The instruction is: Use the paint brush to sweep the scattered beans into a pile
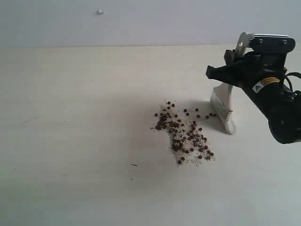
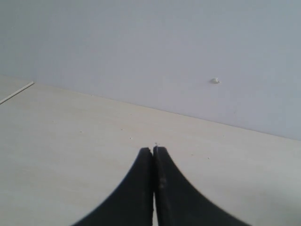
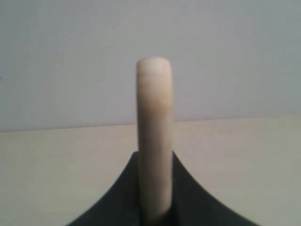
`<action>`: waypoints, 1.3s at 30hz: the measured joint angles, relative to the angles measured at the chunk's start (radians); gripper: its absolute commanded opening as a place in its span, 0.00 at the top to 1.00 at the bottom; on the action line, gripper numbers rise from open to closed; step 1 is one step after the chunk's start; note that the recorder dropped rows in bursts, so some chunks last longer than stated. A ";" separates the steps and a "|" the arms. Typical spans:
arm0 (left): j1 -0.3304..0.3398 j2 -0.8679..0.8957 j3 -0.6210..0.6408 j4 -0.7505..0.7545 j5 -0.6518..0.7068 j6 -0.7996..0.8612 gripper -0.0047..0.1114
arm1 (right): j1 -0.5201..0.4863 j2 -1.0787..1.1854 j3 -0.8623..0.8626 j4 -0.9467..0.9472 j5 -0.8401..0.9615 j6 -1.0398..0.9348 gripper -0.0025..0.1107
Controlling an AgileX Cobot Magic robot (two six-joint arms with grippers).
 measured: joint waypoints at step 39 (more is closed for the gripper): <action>0.000 0.000 0.000 0.000 0.000 0.000 0.96 | -0.029 -0.196 -0.119 -0.298 0.397 -0.109 0.98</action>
